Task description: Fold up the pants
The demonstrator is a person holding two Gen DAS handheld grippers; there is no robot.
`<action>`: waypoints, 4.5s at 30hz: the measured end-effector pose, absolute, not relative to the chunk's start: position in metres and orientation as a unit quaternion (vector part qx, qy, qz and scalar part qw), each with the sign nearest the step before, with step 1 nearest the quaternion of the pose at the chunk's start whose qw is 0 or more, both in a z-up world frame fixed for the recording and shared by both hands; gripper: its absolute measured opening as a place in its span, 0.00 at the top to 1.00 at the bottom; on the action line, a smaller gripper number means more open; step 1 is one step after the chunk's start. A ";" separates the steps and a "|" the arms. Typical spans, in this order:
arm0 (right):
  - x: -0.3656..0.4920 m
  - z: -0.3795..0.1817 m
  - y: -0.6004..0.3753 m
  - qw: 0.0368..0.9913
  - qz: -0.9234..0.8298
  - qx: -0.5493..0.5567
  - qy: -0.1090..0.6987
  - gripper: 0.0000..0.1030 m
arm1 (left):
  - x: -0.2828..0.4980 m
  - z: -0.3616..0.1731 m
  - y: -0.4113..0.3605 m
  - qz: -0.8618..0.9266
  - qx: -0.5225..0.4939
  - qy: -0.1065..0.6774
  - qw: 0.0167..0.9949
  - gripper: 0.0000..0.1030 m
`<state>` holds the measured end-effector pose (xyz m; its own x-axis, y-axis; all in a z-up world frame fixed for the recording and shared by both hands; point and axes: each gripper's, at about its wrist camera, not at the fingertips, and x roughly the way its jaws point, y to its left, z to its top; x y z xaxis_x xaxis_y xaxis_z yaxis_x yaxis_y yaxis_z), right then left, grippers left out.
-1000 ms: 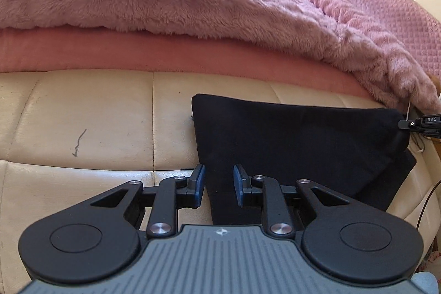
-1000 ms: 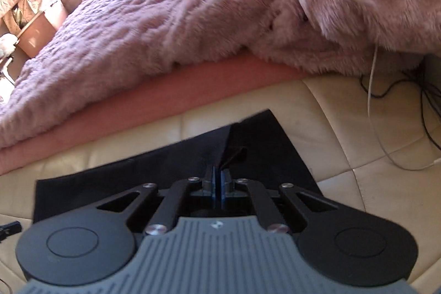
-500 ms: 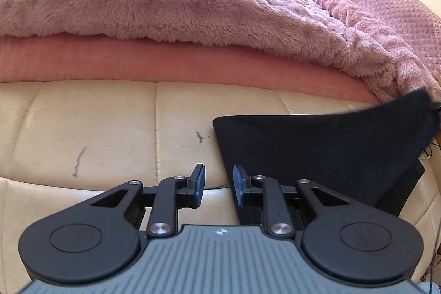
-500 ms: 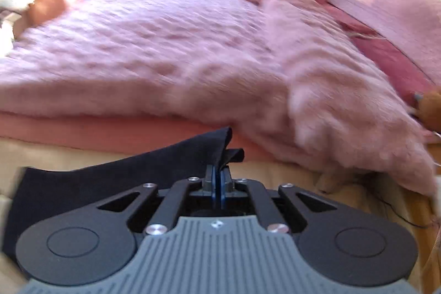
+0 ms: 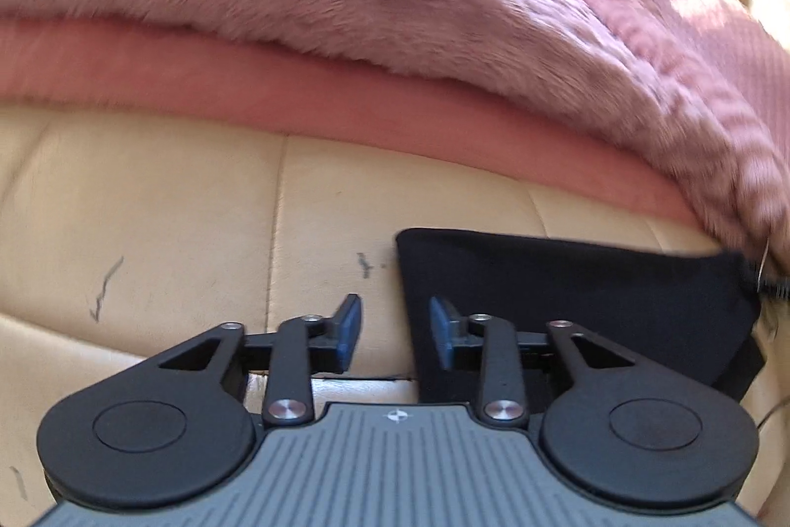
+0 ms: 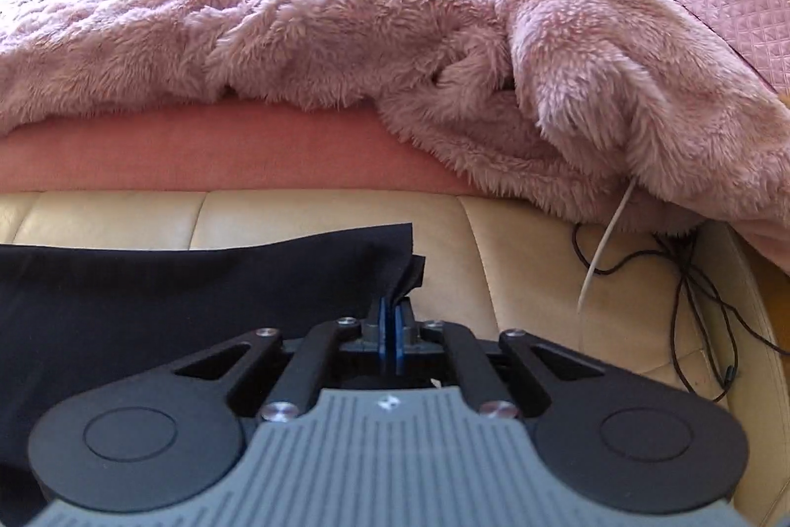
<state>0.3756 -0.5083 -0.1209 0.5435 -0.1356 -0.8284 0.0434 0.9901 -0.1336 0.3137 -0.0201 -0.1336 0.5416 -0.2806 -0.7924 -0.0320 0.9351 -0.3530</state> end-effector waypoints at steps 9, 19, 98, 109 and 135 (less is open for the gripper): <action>0.363 -0.111 -0.514 0.878 -0.053 -0.030 0.475 1.00 | 0.334 -0.152 -0.030 -0.088 -0.222 0.482 0.843 0.77; 0.365 -0.099 -0.504 0.885 -0.023 -0.035 0.465 1.00 | 0.328 -0.143 -0.002 -0.094 -0.221 0.467 0.851 0.94; 0.193 -0.099 -0.367 0.905 0.071 0.073 0.412 0.78 | 0.256 -0.176 0.047 -0.124 -0.389 0.477 0.778 0.46; 0.213 -0.122 -0.356 0.897 0.072 0.073 0.431 0.78 | 0.273 -0.195 0.046 -0.153 -0.431 0.464 0.758 0.61; 0.191 -0.113 -0.204 0.847 0.246 -0.014 0.470 0.80 | 0.206 -0.118 0.191 -0.021 -0.333 0.469 0.818 0.93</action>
<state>0.1908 -0.2039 -0.1132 0.4366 0.4030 -0.8043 -0.4300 0.8788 0.2069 0.2063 0.1908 -0.1176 0.5599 -0.3473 -0.7522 -0.2775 0.7768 -0.5653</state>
